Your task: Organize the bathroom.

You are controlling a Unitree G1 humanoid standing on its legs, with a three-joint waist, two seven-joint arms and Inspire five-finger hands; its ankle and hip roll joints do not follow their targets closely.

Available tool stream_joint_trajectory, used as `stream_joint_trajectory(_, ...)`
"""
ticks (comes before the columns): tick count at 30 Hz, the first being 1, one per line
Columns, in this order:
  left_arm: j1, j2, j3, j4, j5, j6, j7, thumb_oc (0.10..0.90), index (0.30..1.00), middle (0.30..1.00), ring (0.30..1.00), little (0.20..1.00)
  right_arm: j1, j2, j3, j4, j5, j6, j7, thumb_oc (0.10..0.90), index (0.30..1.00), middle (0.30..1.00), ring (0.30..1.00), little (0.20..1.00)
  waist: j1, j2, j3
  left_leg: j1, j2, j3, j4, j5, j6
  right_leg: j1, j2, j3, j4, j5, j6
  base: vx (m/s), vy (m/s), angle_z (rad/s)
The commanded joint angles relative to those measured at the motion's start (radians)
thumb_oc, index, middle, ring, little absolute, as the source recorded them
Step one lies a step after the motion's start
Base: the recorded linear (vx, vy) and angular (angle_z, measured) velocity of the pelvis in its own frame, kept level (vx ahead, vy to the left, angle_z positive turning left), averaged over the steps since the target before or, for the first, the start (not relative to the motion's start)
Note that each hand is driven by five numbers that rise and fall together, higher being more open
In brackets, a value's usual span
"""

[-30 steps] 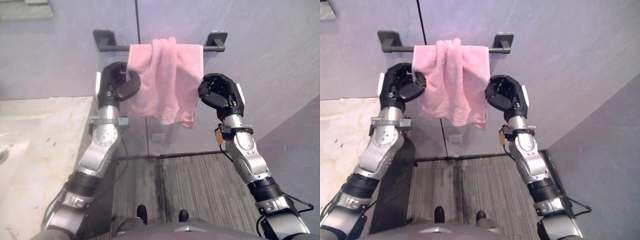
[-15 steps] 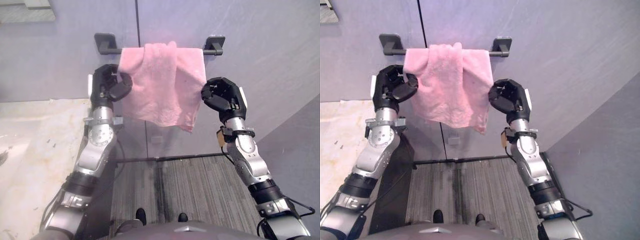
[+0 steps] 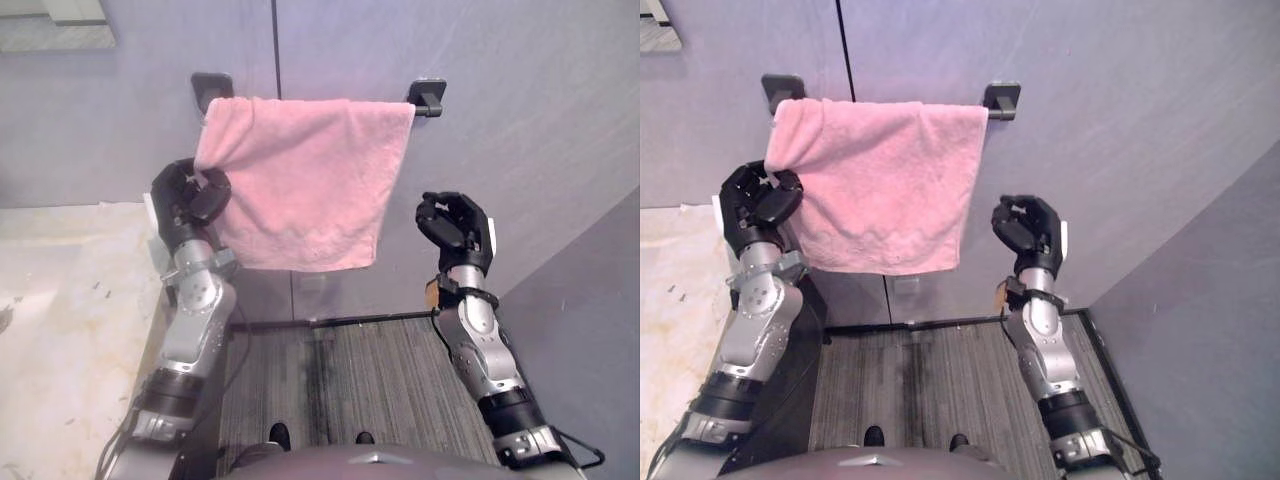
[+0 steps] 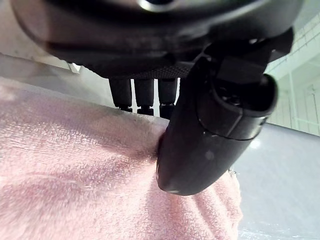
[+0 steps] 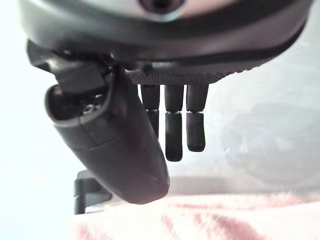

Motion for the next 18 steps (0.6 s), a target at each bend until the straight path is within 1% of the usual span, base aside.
stream_joint_trajectory(1,-0.078,0.017,-0.02,0.015,0.028,-0.084,-0.022,0.4,0.3,0.3,0.3,0.3,-0.059,-0.027,-0.032,-0.063,-0.014,-0.128,-0.004,0.4,0.3,0.3,0.3,0.3,0.012,0.009,-0.051,0.032,-0.022,0.008,0.001,-0.078,0.033,-0.028,0.011,-0.081,0.003,0.027,0.009,0.0,0.0,0.0)
stream_joint_trajectory(2,-0.087,0.016,-0.036,0.015,0.017,-0.071,-0.032,0.4,0.3,0.3,0.3,0.3,-0.066,-0.026,-0.025,-0.062,-0.013,-0.131,-0.011,0.4,0.3,0.3,0.3,0.3,0.011,0.009,-0.05,0.032,-0.022,0.009,0.001,-0.078,0.033,-0.028,0.011,-0.081,0.002,0.028,0.01,0.0,0.0,0.0)
stream_joint_trajectory(3,-0.092,0.018,-0.051,0.016,0.014,-0.066,-0.034,0.417,0.326,0.326,0.326,0.326,-0.07,-0.025,-0.02,-0.06,-0.019,-0.133,-0.015,0.4,0.3,0.3,0.3,0.3,0.01,0.01,-0.049,0.032,-0.023,0.009,0.001,-0.078,0.034,-0.029,0.012,-0.08,0.002,0.029,0.011,0.0,0.0,0.0)
stream_joint_trajectory(4,-0.093,0.018,-0.053,0.016,0.014,-0.065,-0.034,0.475,0.413,0.413,0.413,0.413,-0.07,-0.024,-0.018,-0.061,-0.019,-0.132,-0.017,0.4,0.3,0.3,0.3,0.3,0.011,0.01,-0.049,0.032,-0.022,0.009,0.001,-0.078,0.033,-0.028,0.012,-0.08,0.002,0.03,0.011,0.0,0.0,0.0)
stream_joint_trajectory(5,-0.094,0.017,-0.057,0.014,0.02,-0.061,-0.034,0.562,0.542,0.542,0.542,0.542,-0.071,-0.022,-0.016,-0.063,-0.015,-0.13,-0.017,0.4,0.3,0.3,0.3,0.3,0.011,0.01,-0.049,0.032,-0.022,0.01,0.001,-0.078,0.033,-0.028,0.013,-0.08,0.002,0.03,0.011,0.0,0.0,0.0)
stream_joint_trajectory(6,-0.093,0.018,-0.06,0.012,0.026,-0.056,-0.041,0.689,0.733,0.733,0.733,0.733,-0.07,-0.022,-0.015,-0.065,-0.015,-0.13,-0.014,0.422,0.333,0.333,0.333,0.333,0.011,0.01,-0.05,0.031,-0.022,0.011,0.001,-0.078,0.033,-0.029,0.013,-0.079,0.002,0.03,0.011,0.0,0.0,0.0)
stream_joint_trajectory(7,-0.093,0.021,-0.068,0.008,0.024,-0.05,-0.054,0.8,0.9,0.9,0.9,0.9,-0.068,-0.026,-0.013,-0.067,-0.014,-0.13,-0.014,0.671,0.707,0.707,0.707,0.707,0.01,0.011,-0.05,0.031,-0.023,0.011,0.001,-0.078,0.035,-0.03,0.014,-0.076,0.002,0.03,0.01,0.0,0.0,0.0)
stream_joint_trajectory(8,-0.092,0.023,-0.072,0.007,0.024,-0.048,-0.059,0.8,0.9,0.9,0.9,0.9,-0.07,-0.027,-0.011,-0.068,-0.011,-0.133,-0.013,0.8,0.9,0.9,0.9,0.9,0.01,0.011,-0.049,0.031,-0.023,0.011,0.001,-0.079,0.035,-0.03,0.015,-0.075,0.002,0.03,0.01,0.0,0.0,0.0)
stream_joint_trajectory(15,-0.093,0.031,-0.083,0.01,0.027,-0.024,-0.095,0.8,0.9,0.9,0.9,0.9,-0.072,-0.031,-0.001,-0.067,-0.031,-0.131,0.004,0.8,0.9,0.9,0.9,0.9,0.006,0.013,-0.051,0.031,-0.02,0.018,0.001,-0.079,0.034,-0.032,0.018,-0.068,-0.001,0.032,0.01,0.0,-0.005,0.0)
stream_joint_trajectory(18,-0.083,0.039,-0.084,0.016,0.036,-0.024,-0.104,0.8,0.9,0.9,0.9,0.9,-0.075,-0.044,0.004,-0.072,-0.044,-0.128,0.036,0.8,0.9,0.9,0.9,0.9,0.005,0.015,-0.05,0.033,-0.02,0.019,0.001,-0.082,0.033,-0.034,0.021,-0.062,-0.002,0.033,0.009,-0.02,-0.047,-0.01)
